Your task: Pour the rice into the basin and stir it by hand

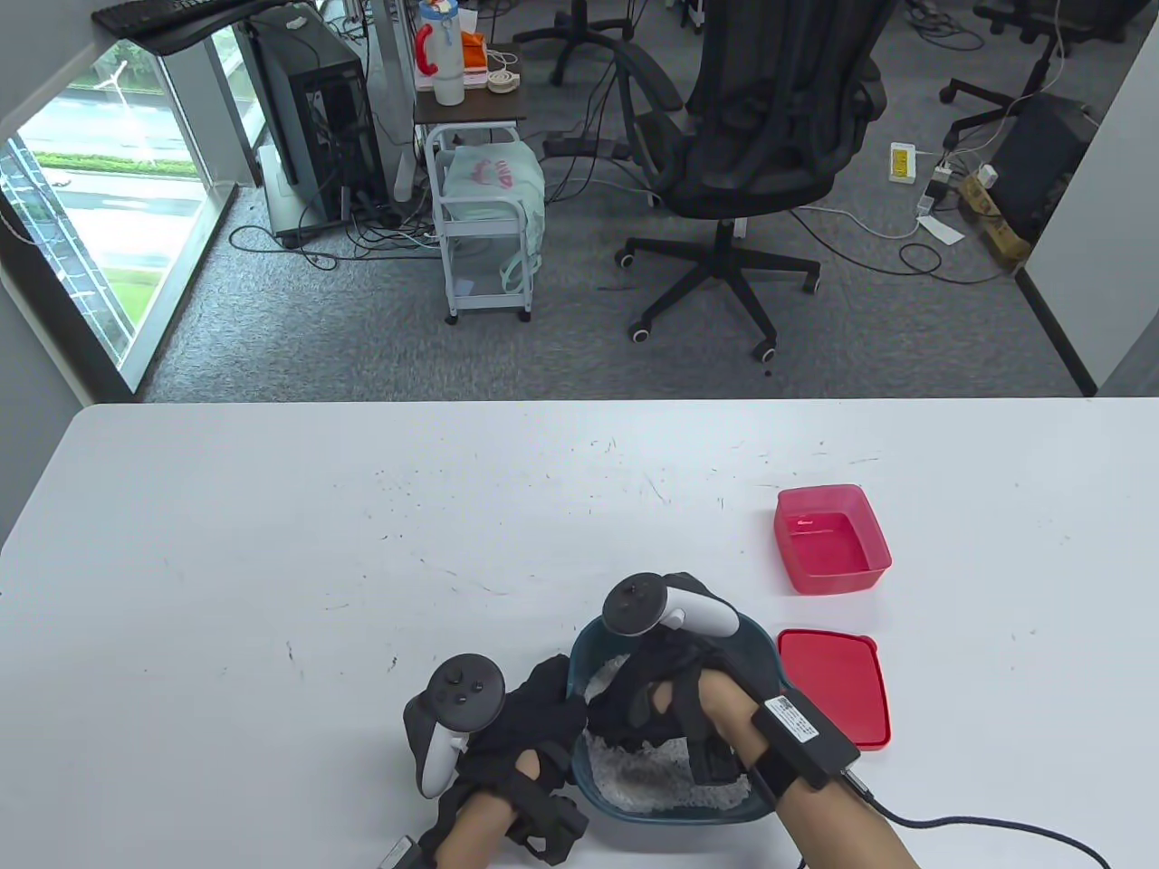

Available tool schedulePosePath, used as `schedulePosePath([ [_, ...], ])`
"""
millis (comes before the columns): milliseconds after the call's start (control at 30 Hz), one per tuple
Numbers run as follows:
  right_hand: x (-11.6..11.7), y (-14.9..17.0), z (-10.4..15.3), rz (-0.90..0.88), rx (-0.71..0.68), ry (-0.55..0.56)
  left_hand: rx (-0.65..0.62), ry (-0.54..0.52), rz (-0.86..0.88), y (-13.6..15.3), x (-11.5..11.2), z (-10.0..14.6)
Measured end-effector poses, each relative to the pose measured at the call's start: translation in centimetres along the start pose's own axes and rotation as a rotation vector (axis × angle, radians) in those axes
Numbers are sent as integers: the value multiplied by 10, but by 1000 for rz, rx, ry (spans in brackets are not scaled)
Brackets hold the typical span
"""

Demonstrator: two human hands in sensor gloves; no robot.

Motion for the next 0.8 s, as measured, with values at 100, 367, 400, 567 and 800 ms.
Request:
schedulePosePath([
  [100,-11,3,3,38,76,124,-4,2,-3,0,0,0],
  [367,-20,19,26,278,439,207,-2,-2,-6,0,0,0],
  [400,-19,21,28,299,470,209,0,-4,-4,0,0,0],
  [567,3,22,32,432,581,114,5,-5,0,0,-1,0],
  [800,29,16,21,424,490,-50,5,-4,1,-1,-1,0],
])
Point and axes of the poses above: the tracker on the back of each hand, its own y axis roughly to the little-finger side, its own z axis roughly from the fingertips to the wrist, x = y × z, the point moved 1 cm from there along -z, roughly from the wrist to the fingertips, and after that the axes turned 8 degrees about -x, right-handed, at the moved point
